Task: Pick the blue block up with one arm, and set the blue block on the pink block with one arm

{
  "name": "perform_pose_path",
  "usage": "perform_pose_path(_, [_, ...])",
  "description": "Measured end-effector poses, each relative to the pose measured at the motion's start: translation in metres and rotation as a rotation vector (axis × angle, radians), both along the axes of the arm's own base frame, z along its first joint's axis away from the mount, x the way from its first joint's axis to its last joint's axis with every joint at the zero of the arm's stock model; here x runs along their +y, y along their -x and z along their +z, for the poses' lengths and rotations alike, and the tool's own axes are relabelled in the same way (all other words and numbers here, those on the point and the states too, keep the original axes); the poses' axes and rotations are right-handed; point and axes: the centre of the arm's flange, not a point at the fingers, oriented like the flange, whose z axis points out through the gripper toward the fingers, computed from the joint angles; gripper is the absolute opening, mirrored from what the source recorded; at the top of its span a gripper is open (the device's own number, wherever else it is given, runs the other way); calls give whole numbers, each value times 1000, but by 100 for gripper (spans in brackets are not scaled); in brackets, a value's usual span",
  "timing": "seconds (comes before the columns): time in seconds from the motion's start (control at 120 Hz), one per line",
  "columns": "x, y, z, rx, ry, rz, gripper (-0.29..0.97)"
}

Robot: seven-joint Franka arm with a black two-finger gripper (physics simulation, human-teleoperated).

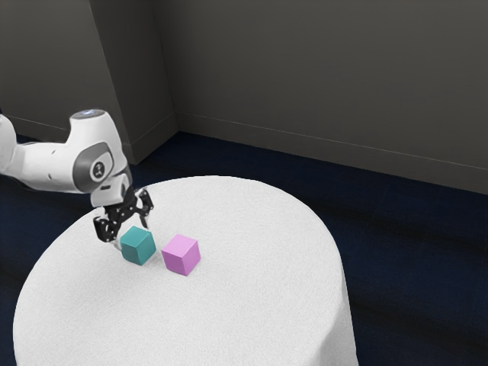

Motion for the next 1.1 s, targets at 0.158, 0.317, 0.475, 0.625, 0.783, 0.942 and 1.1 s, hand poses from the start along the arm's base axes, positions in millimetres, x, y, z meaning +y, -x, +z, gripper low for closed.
perform_pose_path(0.158, [3, -3, -2, -17, 3, -9, 65])
perform_pose_path(0.317, [5, -7, -12, -24, 14, -10, 65])
perform_pose_path(0.475, [8, -6, -33, -7, 25, -9, 65])
perform_pose_path(0.625, [11, -6, -44, -1, 31, -9, 62])
perform_pose_path(0.783, [24, -4, -47, -9, 33, 11, 37])
perform_pose_path(0.942, [19, -8, 7, -103, 1, -14, 31])
perform_pose_path(1.1, [-22, -12, 54, -154, -10, -70, 33])
